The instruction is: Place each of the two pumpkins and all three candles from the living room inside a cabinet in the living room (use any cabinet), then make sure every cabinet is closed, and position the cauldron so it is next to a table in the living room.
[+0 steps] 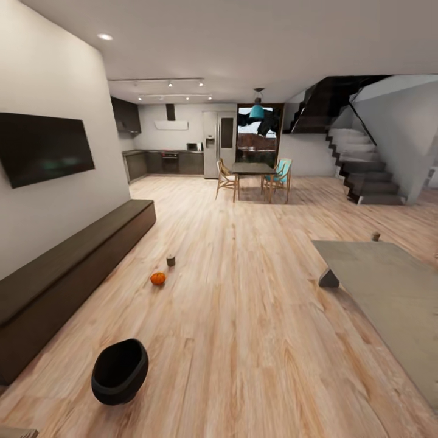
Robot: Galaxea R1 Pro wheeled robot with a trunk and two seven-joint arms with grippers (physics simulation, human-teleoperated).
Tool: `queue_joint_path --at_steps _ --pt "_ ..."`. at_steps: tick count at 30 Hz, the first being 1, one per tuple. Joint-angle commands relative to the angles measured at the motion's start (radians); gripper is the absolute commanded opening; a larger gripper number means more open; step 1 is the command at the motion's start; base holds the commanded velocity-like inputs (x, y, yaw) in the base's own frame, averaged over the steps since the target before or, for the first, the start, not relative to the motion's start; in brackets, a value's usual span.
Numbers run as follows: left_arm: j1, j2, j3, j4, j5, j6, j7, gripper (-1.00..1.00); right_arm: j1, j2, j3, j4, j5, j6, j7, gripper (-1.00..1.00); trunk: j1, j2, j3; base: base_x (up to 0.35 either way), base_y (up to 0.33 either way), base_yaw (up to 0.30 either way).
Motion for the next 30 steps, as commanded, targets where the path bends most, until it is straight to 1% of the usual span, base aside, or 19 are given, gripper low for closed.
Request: queue_joint_path --at_steps 1,4,8,14,30 --pt "0.001 0.001 -0.001 -0.002 -0.001 -0.001 0.0 1.0 -0.001 0.001 -0.001 0.001 0.0 -0.003 0.0 1.0 0.0 0.0 -0.002 0.286 -0.156 -0.253" --pt "0.001 0.002 -0.001 -0.002 -0.001 -0.002 0.0 1.0 -0.001 0.001 0.001 0.001 0.0 -0.003 0.0 1.0 0.0 0.0 -0.004 0.287 -0.153 -0.189" --pt "0.001 0.004 -0.001 -0.002 -0.001 -0.003 0.0 1.0 -0.001 0.001 0.001 0.001 0.0 -0.003 -0.002 1.0 0.0 0.0 -0.004 0.312 -0.07 -0.046" --pt "0.001 0.005 -0.001 -0.002 -0.001 -0.021 0.0 1.0 -0.001 0.002 0.0 0.001 -0.001 -0.002 -0.008 1.0 0.0 0.0 -0.005 0.323 0.064 0.011" --pt "0.001 0.003 -0.001 -0.002 -0.001 -0.029 0.0 1.0 -0.001 0.002 -0.001 0.002 -0.001 -0.003 -0.011 1.0 0.0 0.0 -0.021 0.272 0.181 0.195"
